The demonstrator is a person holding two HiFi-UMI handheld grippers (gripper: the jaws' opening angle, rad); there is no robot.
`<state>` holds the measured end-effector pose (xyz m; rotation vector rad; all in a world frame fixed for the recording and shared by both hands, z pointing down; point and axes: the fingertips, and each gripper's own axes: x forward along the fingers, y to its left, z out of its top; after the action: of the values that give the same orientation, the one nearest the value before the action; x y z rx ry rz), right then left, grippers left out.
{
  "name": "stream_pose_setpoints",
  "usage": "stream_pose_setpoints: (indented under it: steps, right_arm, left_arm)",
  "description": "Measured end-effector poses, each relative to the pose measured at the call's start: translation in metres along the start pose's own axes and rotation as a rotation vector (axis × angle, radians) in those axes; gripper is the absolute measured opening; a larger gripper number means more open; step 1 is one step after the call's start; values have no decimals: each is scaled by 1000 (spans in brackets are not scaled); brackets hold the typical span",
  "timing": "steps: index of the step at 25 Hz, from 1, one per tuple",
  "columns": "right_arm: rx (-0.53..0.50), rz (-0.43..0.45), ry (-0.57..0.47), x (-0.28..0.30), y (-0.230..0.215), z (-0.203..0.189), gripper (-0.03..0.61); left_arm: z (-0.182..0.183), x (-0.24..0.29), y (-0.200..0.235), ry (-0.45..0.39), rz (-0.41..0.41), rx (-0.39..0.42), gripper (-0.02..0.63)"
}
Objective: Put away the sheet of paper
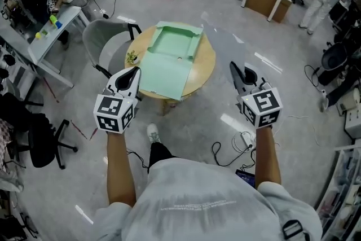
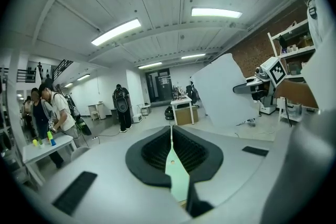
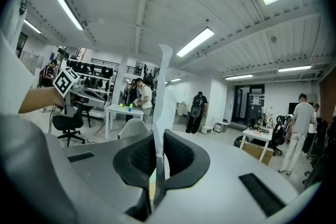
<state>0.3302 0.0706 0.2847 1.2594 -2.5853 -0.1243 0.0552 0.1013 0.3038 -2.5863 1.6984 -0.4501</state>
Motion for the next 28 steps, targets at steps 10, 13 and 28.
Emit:
stream_pose_setpoints:
  steps: [10, 13, 28]
  right_arm:
    - [-3, -118, 79, 148, 18, 31, 28]
    - [5, -152, 102, 180, 20, 38, 28]
    - [-19, -241, 223, 274, 58, 28, 28]
  left_arm:
    - [-6, 85, 164, -25, -104, 55, 26]
    - [-12, 109, 197, -27, -144, 38, 26]
    - [-50, 188, 271, 0, -352, 12, 28]
